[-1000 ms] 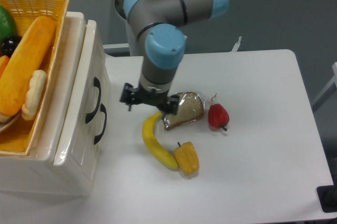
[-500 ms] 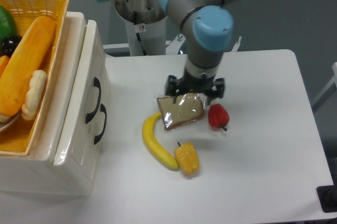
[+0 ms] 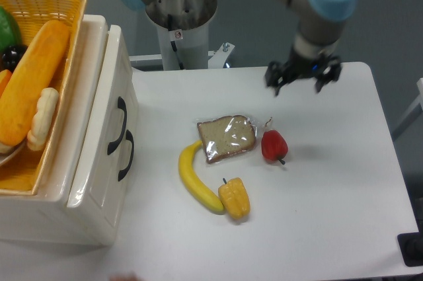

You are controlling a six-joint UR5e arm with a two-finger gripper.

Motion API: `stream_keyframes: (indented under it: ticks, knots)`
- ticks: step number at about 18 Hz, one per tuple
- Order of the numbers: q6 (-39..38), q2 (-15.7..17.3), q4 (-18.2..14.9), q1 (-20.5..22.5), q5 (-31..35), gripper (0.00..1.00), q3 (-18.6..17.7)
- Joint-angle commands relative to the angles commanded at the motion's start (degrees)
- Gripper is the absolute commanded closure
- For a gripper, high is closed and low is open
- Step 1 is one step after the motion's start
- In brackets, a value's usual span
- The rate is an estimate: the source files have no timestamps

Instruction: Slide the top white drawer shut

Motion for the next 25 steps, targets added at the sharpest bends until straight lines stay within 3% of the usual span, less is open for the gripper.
stream_keyframes:
  ticks: [4,10,15,19,25]
  knots:
    - [10.54,0.01,-3.26,7.3,0.44,0.0,1.93]
    - [24.88,0.54,-3.79,19.42,1.41,0.0,2.46]
    - [32.36,1.85,-4.31,26.72,7.03,0.0,1.58]
    - [34.47,2.56,-5.63,30.69,6.07,0.0,1.58]
    - [37.47,4.4,-6.16,32.97,7.03,0.0,1.93]
